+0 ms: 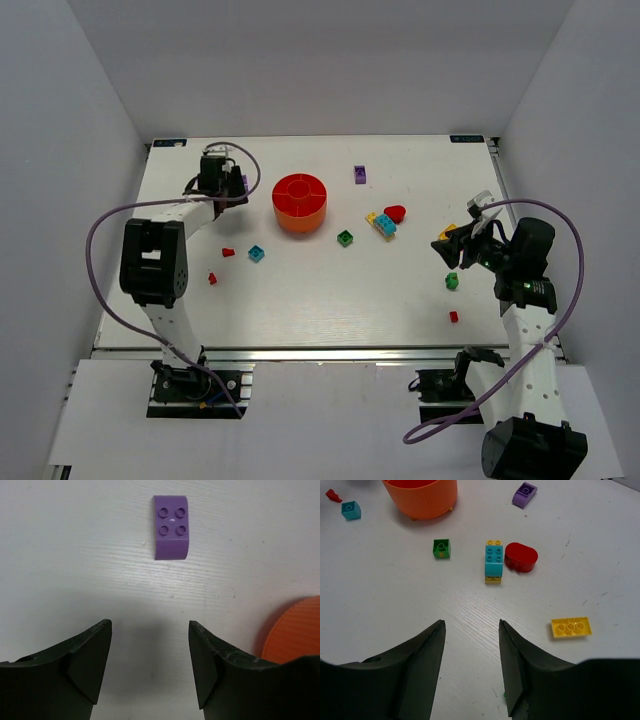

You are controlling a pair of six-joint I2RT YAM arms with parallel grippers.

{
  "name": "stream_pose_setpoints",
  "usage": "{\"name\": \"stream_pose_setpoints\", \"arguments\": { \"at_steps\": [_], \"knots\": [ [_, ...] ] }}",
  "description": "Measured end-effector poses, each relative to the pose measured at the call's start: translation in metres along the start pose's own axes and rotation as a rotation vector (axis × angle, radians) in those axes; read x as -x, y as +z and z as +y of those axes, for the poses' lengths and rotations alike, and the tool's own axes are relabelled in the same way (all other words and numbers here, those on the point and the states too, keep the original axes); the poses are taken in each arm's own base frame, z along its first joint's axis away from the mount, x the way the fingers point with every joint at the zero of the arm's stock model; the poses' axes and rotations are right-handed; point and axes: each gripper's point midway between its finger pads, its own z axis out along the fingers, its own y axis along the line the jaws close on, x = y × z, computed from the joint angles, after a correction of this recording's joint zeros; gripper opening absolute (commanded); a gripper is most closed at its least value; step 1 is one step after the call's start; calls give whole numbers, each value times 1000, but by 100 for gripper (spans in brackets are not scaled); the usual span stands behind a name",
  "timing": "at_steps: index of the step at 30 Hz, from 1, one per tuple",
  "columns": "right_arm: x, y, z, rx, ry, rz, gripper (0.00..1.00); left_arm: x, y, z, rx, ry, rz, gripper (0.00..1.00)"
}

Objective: Sort the legos into containers by color

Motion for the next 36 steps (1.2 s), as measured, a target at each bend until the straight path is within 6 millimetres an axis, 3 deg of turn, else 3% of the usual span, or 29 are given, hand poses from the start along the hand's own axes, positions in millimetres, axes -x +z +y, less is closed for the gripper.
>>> {"name": "stream_pose_setpoints", "arguments": {
  "at_steps": [3, 10, 15, 22, 32, 36],
  "knots": [
    [0, 0, 0, -3, 5, 1, 53, -2, 19, -14, -9, 30, 9, 75],
    [-2, 1, -2, -11, 11, 9, 53, 15, 64, -39, 8, 76, -22, 79],
    [-4, 2, -4, -13, 20, 16, 53, 28, 91, -37, 71, 92, -36, 80],
    [-8, 4, -5, -14, 31, 28, 53, 30, 106, -28, 124, 110, -33, 79],
    [-10, 4, -8, -26, 35, 38, 53, 24, 118, -29, 126, 117, -13, 60],
    [-10, 4, -9, -30, 35, 39, 53, 23, 118, -29, 125, 116, -9, 45]
  ]
}}
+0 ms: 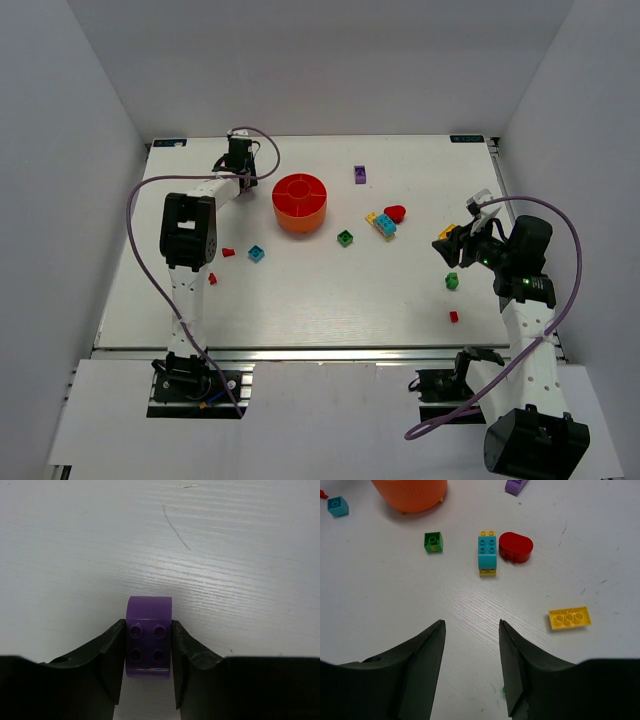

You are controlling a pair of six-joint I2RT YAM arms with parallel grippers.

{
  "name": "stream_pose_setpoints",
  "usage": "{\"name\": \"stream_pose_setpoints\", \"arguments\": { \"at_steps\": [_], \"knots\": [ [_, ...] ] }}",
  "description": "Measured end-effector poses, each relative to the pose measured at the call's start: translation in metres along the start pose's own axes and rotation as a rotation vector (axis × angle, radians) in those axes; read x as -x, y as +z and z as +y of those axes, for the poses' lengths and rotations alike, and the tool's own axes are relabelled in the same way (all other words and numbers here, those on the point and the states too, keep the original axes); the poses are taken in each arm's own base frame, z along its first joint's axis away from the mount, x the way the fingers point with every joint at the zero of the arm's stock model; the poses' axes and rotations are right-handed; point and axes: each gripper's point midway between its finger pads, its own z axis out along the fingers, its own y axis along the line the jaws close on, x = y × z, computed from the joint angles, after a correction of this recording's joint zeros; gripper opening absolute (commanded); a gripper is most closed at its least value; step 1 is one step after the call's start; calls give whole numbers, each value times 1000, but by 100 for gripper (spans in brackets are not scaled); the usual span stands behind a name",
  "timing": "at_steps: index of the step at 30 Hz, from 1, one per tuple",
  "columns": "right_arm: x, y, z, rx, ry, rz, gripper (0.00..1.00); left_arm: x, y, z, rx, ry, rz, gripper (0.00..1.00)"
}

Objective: Sort the legos into containers by color

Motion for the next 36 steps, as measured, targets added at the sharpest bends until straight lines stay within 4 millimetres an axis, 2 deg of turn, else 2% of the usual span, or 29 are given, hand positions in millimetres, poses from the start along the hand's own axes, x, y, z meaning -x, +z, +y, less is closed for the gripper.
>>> {"name": "stream_pose_setpoints", "arguments": {
  "at_steps": [1, 4, 8, 11, 13, 15, 20, 23, 25, 27, 32, 34, 36],
  "knots": [
    [0, 0, 0, -2, 0, 0, 53, 0, 0, 0, 0, -1, 0, 37],
    [0, 0, -1, -6, 0, 2, 53, 0, 0, -2, -9, 0, -1, 23],
    [0, 0, -1, -8, 0, 2, 53, 0, -6, -7, -54, -3, 2, 13],
    [0, 0, -2, -9, -1, 2, 53, -2, -25, -15, -136, -13, -5, 7],
    [0, 0, -2, -8, -1, 2, 53, 1, -50, -19, -218, -36, -26, 7],
    [0, 0, -1, -7, -1, 1, 53, 11, -84, -23, -304, -59, -69, 6],
    [0, 0, -1, -4, -2, -1, 52, 69, -180, -31, -522, -89, -313, 7],
    [1, 0, 0, 3, -2, -3, 52, 86, -229, -39, -660, -73, -435, 8],
    [1, 0, 1, 7, -4, -5, 52, 86, -251, -52, -777, -47, -475, 9],
    [1, 0, 1, 9, -4, -6, 52, 76, -262, -68, -890, -19, -478, 10],
    [1, 0, 2, 13, -6, -7, 52, 33, -269, -94, -1088, 3, -420, 12],
    [1, 1, 2, 14, -4, -5, 52, 24, -273, -100, -1142, -4, -412, 12],
    [0, 1, 1, 16, -1, -2, 52, 24, -276, -104, -1178, -10, -424, 12]
  ]
}}
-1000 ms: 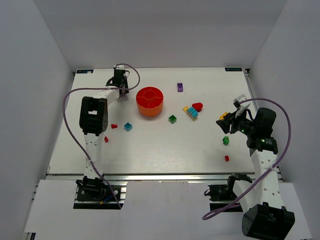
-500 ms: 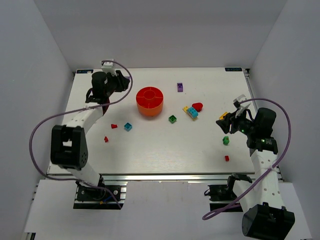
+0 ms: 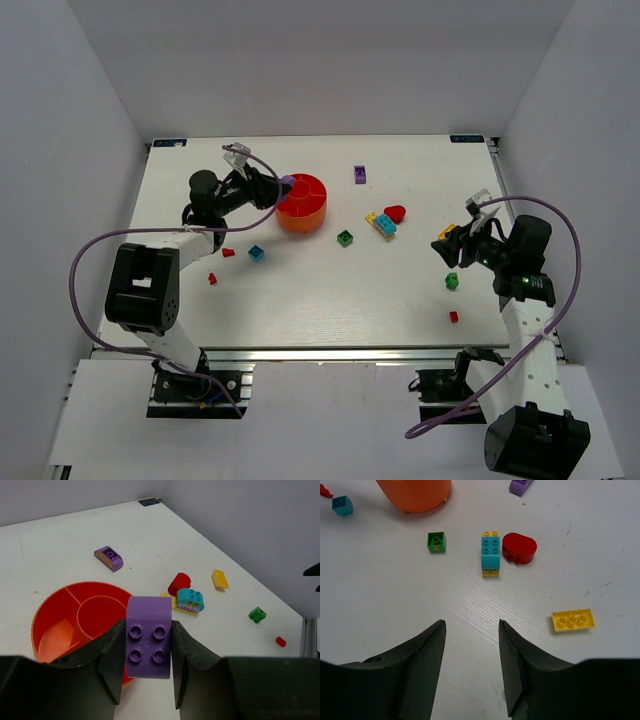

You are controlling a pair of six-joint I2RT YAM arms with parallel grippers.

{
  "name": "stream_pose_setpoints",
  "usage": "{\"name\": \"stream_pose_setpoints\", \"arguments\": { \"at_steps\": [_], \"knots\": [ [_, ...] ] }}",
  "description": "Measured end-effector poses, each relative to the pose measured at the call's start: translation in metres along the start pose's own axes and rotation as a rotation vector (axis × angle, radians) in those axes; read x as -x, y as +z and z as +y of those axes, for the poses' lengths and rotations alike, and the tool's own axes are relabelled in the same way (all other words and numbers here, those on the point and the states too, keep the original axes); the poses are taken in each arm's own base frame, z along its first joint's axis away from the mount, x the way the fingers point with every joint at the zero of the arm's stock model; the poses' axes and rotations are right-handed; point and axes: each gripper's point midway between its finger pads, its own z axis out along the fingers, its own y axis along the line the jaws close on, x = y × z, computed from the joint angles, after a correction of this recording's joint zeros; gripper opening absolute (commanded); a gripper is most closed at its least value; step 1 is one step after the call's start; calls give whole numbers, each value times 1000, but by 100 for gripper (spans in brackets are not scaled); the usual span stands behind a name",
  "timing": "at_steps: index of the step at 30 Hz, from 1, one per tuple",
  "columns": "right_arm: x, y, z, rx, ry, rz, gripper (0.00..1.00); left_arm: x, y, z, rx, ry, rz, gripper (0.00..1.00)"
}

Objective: Sort the legos into containers by color

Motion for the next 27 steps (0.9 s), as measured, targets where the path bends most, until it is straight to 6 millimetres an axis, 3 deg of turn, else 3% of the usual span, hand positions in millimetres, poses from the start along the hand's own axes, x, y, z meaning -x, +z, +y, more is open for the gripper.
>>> {"name": "stream_pose_setpoints", "arguments": {
  "at_steps": [7, 27],
  "knots": [
    [-4, 1, 0, 3, 6, 8, 52, 9, 3, -10, -77, 32, -76, 14],
    [-10, 4, -1, 9, 20, 23, 52, -43, 17, 26, -68, -14, -73, 26]
  ]
}}
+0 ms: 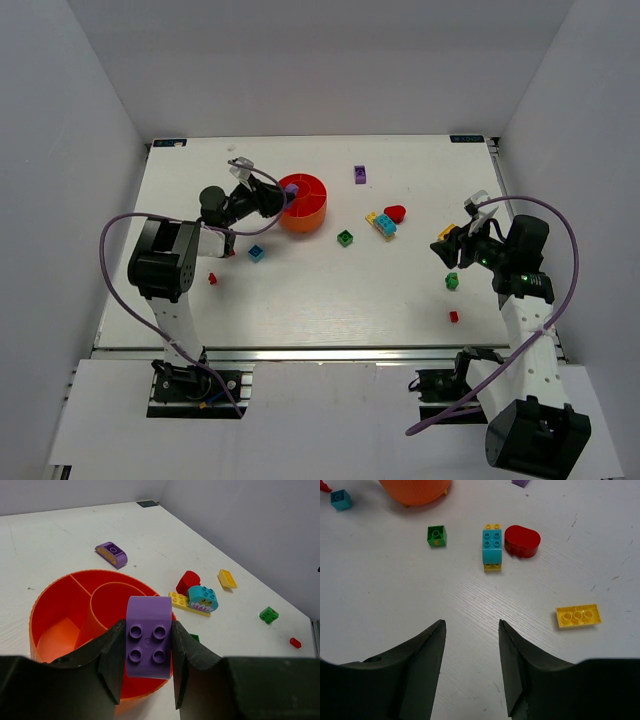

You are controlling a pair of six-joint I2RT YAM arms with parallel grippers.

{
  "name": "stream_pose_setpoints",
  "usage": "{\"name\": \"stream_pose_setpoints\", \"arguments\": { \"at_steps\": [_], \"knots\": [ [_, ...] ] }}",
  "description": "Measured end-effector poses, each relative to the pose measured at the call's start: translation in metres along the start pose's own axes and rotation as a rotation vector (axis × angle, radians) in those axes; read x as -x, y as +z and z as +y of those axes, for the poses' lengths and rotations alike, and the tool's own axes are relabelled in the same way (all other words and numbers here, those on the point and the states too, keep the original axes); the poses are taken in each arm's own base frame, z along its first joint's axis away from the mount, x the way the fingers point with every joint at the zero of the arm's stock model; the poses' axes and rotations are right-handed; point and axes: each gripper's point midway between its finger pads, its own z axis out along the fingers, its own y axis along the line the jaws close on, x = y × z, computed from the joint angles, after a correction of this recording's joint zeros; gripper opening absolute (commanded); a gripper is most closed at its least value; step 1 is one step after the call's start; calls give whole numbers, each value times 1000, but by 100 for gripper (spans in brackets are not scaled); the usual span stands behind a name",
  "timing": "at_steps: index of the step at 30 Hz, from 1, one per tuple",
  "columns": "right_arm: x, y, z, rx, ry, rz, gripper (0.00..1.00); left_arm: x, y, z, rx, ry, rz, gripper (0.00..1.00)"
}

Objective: Sort the legos into containers by color

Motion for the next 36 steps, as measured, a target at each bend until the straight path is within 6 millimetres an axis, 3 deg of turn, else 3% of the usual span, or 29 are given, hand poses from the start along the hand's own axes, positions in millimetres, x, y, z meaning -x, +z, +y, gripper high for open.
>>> {"name": "stream_pose_setpoints", "arguments": {
  "at_steps": [5, 12, 29, 32, 34, 36],
  "knots": [
    [-1, 1, 0, 1, 2, 3, 52, -10, 0, 8, 16, -15, 5, 36],
    [-1, 1, 0, 3, 3, 4, 52, -7, 2, 11, 26, -5, -4, 50],
    [-1, 1, 3, 27, -14, -2, 52, -8, 3, 15, 44, -3, 4, 55],
    [-1, 1, 4, 33, -17, -3, 52, -2, 2, 14, 43, -5, -5, 51],
    [-1, 3, 7, 51, -21, -3, 50, 8, 1, 9, 47, -12, -11, 42],
    [-4, 8, 8, 69, -21, 10, 49, 27, -2, 1, 63, -12, -19, 17]
  ]
}}
